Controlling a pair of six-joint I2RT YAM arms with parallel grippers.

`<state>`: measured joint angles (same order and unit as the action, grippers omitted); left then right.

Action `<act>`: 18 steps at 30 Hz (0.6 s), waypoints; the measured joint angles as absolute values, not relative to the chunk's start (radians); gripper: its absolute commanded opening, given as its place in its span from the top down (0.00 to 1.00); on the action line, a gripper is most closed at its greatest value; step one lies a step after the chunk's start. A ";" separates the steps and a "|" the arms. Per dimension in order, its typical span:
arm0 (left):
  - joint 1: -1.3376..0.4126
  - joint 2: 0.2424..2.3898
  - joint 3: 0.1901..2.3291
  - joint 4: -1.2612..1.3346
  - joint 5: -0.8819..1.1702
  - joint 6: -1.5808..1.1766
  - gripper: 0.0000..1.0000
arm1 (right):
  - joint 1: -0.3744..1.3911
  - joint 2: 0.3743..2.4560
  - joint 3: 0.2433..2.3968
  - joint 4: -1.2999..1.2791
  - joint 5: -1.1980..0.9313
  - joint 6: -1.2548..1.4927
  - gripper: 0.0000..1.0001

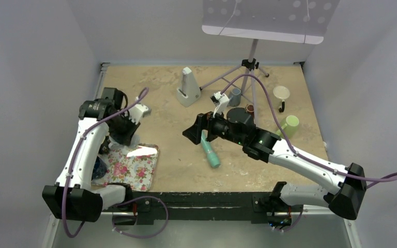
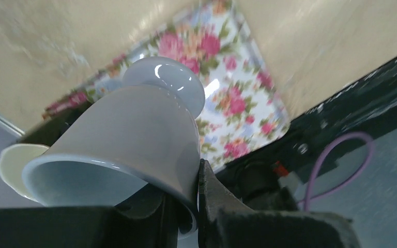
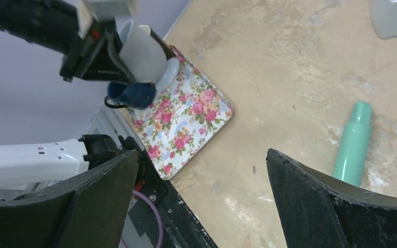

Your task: Turn the mug right side up

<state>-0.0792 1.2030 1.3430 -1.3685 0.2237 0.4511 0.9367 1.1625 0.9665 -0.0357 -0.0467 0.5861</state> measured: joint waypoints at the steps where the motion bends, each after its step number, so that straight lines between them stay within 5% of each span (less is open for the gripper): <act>1: -0.079 1.198 1.280 -1.374 0.178 0.496 1.00 | 0.937 1.156 0.961 -0.044 -0.042 0.582 0.01; 18: -0.024 1.140 0.780 -1.089 -0.110 0.797 1.00 | 0.937 1.147 0.968 -0.114 0.006 0.574 0.01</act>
<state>-0.0242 1.1404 0.7803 -1.0885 -0.1097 0.7971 0.9367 1.1469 0.9684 -0.1143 0.0059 0.5743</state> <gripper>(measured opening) 0.173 0.985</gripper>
